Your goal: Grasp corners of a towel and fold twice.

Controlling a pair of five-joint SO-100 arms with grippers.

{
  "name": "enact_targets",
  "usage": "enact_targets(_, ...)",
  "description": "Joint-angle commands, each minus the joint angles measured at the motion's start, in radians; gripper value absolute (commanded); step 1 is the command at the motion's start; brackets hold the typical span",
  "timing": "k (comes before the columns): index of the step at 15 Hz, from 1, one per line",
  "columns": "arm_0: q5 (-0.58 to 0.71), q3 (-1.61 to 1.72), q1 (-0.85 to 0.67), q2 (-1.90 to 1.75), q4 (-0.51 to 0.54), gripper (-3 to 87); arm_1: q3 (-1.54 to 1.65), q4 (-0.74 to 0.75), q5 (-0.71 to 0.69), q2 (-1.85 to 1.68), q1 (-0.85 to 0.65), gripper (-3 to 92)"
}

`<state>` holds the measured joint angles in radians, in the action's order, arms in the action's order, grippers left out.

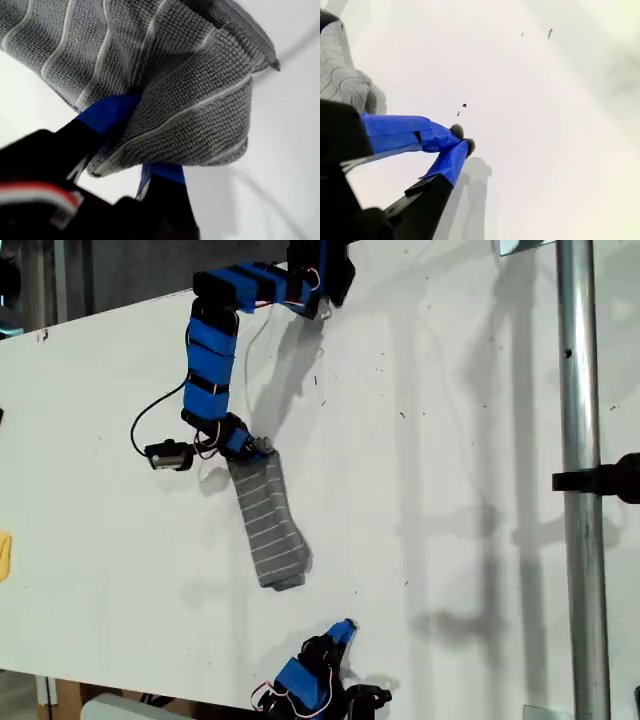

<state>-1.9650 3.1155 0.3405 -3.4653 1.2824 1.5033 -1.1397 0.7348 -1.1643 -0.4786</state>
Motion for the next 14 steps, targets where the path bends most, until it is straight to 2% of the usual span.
enact_targets(1, 0.009, 0.006, -0.02, -0.006, 0.009, -2.4, 0.264, -0.169, 0.126, -0.469, -0.008, -0.2)
enact_targets(3, 0.029, 0.006, -0.034, -0.006, 0.009, -2.3, 0.321, -0.476, 0.259, -0.79, 0.029, -0.2)
enact_targets(5, 0.037, 0.006, -0.038, -0.006, 0.011, -2.3, 0.235, -0.764, 0.4, -0.983, 0.081, -0.2)
enact_targets(6, 0.038, 0.006, -0.038, -0.006, 0.011, -2.3, 0.19, -0.819, 0.431, -1.022, 0.104, -0.2)
enact_targets(7, 0.038, 0.006, -0.038, -0.006, 0.011, -2.3, 0.193, -0.775, 0.436, -1.019, 0.132, -0.3)
enact_targets(11, 0.025, 0.005, -0.023, -0.006, 0.011, -2.4, 0.222, -0.385, 0.419, -0.67, 0.227, -0.3)
enact_targets(14, 0.028, 0.005, -0.029, -0.006, 0.011, -2.3, 0.126, -0.213, 0.414, -0.434, 0.288, -0.3)
